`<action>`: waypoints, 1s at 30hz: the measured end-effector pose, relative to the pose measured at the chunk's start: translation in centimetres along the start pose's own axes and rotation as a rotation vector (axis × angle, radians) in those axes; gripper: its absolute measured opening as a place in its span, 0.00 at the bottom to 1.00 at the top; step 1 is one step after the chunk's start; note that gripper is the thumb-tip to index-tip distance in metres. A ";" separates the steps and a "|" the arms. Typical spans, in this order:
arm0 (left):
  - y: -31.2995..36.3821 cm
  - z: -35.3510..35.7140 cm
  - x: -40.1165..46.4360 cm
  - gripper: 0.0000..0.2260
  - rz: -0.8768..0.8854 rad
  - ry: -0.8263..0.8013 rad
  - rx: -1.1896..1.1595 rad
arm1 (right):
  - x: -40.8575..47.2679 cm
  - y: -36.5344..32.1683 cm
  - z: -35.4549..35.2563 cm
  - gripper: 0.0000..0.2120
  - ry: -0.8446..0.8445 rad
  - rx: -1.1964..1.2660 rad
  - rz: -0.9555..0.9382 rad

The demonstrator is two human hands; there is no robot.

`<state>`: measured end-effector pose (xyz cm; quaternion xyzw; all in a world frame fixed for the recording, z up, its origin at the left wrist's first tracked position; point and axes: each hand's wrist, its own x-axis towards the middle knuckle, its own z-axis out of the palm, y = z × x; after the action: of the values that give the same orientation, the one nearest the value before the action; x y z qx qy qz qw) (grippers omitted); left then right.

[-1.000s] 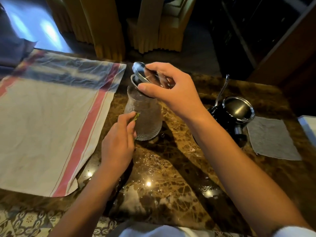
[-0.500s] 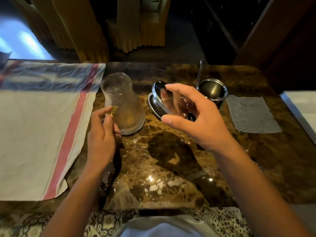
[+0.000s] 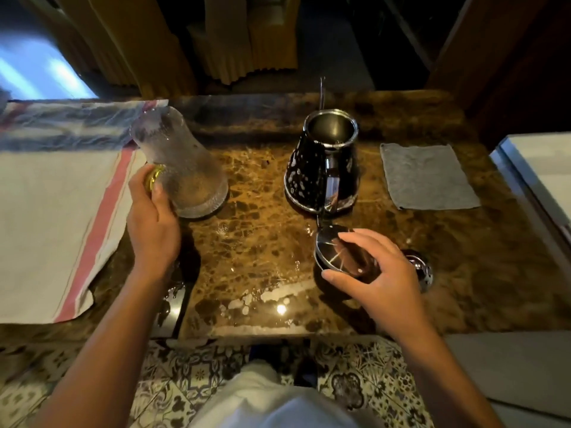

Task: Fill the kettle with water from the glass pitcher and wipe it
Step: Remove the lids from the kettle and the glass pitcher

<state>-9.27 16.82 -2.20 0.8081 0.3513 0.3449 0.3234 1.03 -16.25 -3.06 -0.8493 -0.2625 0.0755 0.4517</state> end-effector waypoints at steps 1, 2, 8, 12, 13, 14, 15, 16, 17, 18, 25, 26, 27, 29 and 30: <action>0.3 0.1 0.0 0.17 -0.013 0.009 -0.005 | -0.5 0.5 0.2 0.30 0.010 -0.031 0.022; 0.6 0.2 -0.1 0.17 -0.019 0.019 -0.012 | -0.9 1.0 0.5 0.31 0.023 -0.064 0.041; 1.0 0.9 -0.1 0.17 -0.040 0.028 -0.036 | -2.5 3.3 3.1 0.33 0.075 -0.156 0.117; 0.5 0.6 0.0 0.17 -0.017 0.014 -0.017 | -2.6 3.4 3.6 0.31 0.112 -0.146 0.126; 0.3 0.6 0.1 0.17 -0.015 0.009 -0.018 | -2.7 3.5 3.7 0.31 0.117 -0.157 0.128; 0.2 0.7 0.1 0.17 -0.012 0.005 -0.026 | -2.7 3.5 3.8 0.31 0.117 -0.170 0.127; 0.2 0.7 0.0 0.17 -0.007 0.001 -0.038 | -2.9 3.5 3.8 0.31 0.115 -0.187 0.122; 0.0 0.8 0.1 0.17 -0.001 0.000 -0.045 | -3.0 3.6 3.9 0.31 0.111 -0.204 0.116; 0.1 0.8 0.1 0.17 0.002 0.003 -0.049 | -3.2 3.6 4.0 0.30 0.105 -0.220 0.111; 0.0 0.8 0.2 0.17 0.004 0.007 -0.048 | -3.2 3.5 4.1 0.29 0.099 -0.233 0.106; -0.5 0.0 0.3 0.25 0.005 -0.131 -0.010 | -3.0 2.8 3.1 0.30 -0.011 -0.237 0.168; -0.7 0.0 0.3 0.25 0.000 -0.138 -0.003 | -2.9 2.7 2.8 0.30 -0.025 -0.239 0.180; -0.7 0.0 0.2 0.26 -0.007 -0.141 -0.004 | -2.8 2.4 2.6 0.31 -0.033 -0.233 0.192; -0.7 0.0 0.3 0.26 -0.010 -0.137 -0.011 | -2.7 1.7 2.1 0.30 -0.038 -0.205 0.203; -0.7 0.0 0.3 0.26 -0.011 -0.133 -0.016 | -2.6 1.3 1.9 0.30 -0.037 -0.186 0.200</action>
<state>-9.34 17.48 -2.67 0.8248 0.3306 0.2915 0.3542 -1.37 -16.81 -5.48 -0.9081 -0.1905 0.1110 0.3562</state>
